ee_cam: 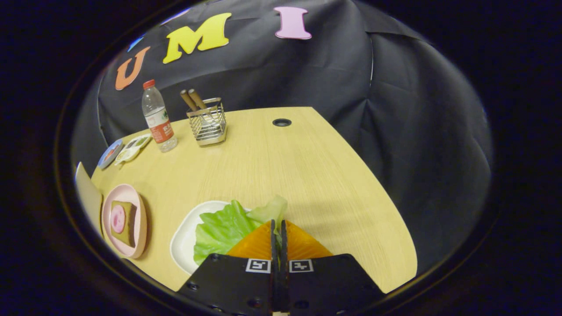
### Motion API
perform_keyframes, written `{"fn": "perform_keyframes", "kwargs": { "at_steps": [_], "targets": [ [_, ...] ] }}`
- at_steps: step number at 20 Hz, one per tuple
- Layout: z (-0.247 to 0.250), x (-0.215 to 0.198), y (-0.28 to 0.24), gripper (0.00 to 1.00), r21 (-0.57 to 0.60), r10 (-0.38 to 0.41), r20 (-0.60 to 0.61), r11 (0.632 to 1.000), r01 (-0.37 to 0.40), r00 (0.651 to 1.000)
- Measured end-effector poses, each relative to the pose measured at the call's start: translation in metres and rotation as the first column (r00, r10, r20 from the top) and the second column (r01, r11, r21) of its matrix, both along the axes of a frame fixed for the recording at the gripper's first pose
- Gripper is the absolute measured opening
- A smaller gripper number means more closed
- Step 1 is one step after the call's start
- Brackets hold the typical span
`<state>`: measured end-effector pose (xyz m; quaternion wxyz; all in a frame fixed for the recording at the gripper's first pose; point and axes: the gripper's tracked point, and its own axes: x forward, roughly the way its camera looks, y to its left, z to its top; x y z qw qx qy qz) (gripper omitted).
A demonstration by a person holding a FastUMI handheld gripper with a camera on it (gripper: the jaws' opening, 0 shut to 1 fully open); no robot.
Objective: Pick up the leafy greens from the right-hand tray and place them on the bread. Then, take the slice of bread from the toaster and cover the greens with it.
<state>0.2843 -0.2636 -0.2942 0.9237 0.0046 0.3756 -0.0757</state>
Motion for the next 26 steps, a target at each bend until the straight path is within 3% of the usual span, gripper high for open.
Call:
{"fn": "perform_keyframes", "kwargs": {
  "at_steps": [4,11,18,26],
  "targets": [
    [0.011,-0.005,-0.008,0.01,-0.056,-0.017,0.012,0.998,0.017,1.000],
    [-0.001,-0.014,-0.013,0.01,-0.049,-0.046,-0.008,0.998,0.045,0.999],
    [0.007,-0.019,-0.018,0.01,-0.223,-0.012,-0.004,0.975,0.011,1.000],
    [0.025,-0.029,-0.005,0.01,-0.101,-0.027,0.044,0.994,0.031,0.999]
  ]
}}
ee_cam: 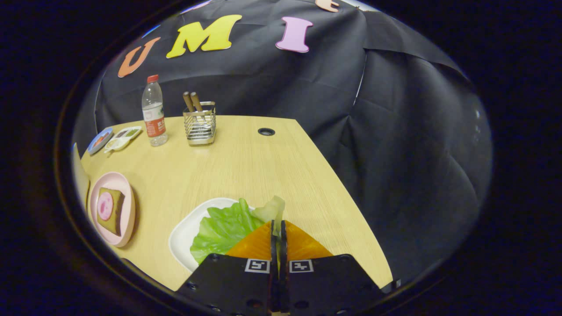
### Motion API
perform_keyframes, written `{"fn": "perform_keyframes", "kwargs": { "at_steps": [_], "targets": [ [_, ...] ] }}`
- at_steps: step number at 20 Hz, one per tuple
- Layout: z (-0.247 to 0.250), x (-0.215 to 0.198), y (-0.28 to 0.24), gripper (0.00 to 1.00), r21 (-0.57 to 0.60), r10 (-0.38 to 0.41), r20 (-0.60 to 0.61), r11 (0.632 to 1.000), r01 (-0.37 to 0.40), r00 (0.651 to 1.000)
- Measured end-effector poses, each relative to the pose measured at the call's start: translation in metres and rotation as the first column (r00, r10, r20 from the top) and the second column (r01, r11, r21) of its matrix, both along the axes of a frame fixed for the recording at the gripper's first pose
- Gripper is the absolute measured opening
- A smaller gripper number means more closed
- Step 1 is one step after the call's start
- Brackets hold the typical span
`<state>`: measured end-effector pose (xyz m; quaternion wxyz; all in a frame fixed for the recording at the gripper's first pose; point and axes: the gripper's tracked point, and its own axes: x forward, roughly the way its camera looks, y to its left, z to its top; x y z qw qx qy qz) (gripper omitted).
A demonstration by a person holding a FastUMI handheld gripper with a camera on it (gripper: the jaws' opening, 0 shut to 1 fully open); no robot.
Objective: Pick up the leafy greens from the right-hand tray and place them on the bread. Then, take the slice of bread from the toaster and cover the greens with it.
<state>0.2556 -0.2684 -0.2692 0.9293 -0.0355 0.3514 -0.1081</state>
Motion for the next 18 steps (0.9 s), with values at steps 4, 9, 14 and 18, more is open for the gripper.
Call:
{"fn": "perform_keyframes", "kwargs": {
  "at_steps": [4,9,14,18],
  "targets": [
    [0.018,-0.005,0.010,0.01,0.059,0.013,0.042,0.998,-0.016,0.999],
    [0.034,-0.011,0.015,0.01,0.063,0.015,0.070,0.998,-0.020,0.997],
    [0.049,-0.015,0.014,0.01,0.056,0.014,0.097,0.998,-0.019,0.995],
    [0.021,-0.016,-0.003,0.01,0.072,-0.028,0.032,0.997,0.025,0.999]
  ]
}}
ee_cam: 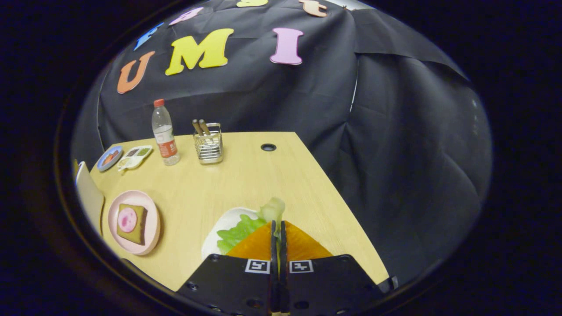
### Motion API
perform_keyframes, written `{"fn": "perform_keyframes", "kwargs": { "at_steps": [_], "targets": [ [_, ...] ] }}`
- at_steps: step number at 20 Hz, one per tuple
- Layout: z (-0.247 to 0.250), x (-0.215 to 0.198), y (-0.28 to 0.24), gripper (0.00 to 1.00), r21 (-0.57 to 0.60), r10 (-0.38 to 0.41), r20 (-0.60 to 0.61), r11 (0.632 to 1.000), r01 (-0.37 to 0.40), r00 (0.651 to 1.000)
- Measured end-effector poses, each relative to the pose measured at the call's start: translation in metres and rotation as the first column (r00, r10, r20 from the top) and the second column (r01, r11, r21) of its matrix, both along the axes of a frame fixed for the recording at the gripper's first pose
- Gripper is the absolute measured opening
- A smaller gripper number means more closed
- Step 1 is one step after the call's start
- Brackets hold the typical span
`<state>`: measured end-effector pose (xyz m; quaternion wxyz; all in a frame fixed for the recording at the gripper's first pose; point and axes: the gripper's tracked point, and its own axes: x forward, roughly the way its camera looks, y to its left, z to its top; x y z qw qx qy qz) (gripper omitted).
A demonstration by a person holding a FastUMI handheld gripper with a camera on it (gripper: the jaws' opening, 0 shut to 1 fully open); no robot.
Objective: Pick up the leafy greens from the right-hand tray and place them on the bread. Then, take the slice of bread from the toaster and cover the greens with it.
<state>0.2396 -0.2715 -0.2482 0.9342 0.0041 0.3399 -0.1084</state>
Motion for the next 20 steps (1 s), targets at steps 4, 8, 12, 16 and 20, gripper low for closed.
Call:
{"fn": "perform_keyframes", "kwargs": {
  "at_steps": [4,8,12,16,20],
  "targets": [
    [-0.033,-0.001,-0.008,0.10,0.078,-0.011,-0.035,0.997,0.014,0.999],
    [-0.050,-0.008,-0.021,0.10,0.064,-0.033,-0.073,0.997,0.038,0.997],
    [-0.032,-0.014,-0.008,0.00,0.089,-0.021,-0.046,0.996,0.025,0.999],
    [0.004,-0.017,0.024,0.00,0.096,0.028,0.008,0.995,-0.029,1.000],
    [0.042,-0.023,0.066,0.00,0.068,0.102,0.074,0.992,-0.107,0.992]
  ]
}}
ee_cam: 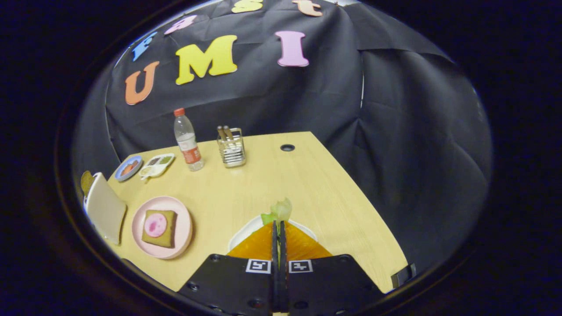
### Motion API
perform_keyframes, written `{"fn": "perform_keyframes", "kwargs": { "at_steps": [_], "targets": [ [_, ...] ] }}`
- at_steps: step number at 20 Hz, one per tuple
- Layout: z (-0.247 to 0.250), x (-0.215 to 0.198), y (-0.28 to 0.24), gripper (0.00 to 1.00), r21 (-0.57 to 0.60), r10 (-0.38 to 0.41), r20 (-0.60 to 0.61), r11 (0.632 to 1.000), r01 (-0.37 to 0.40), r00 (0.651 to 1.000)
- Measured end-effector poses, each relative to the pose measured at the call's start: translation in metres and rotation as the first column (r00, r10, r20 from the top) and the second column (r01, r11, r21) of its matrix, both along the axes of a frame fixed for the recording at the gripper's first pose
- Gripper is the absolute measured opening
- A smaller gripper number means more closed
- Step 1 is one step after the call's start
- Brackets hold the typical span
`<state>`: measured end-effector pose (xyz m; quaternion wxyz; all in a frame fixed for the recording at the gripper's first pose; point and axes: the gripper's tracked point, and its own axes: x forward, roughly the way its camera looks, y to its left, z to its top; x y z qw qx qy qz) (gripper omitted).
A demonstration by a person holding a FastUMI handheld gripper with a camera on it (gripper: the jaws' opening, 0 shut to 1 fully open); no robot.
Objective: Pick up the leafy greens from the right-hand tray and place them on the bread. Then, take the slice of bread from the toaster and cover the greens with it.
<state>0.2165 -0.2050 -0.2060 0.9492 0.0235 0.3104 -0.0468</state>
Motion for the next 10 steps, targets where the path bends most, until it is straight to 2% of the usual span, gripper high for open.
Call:
{"fn": "perform_keyframes", "kwargs": {
  "at_steps": [7,10],
  "targets": [
    [0.050,-0.012,0.076,0.00,-0.056,0.107,0.102,0.993,-0.102,0.989],
    [0.042,-0.011,0.085,0.00,-0.100,0.106,0.094,0.990,-0.097,0.990]
  ]
}}
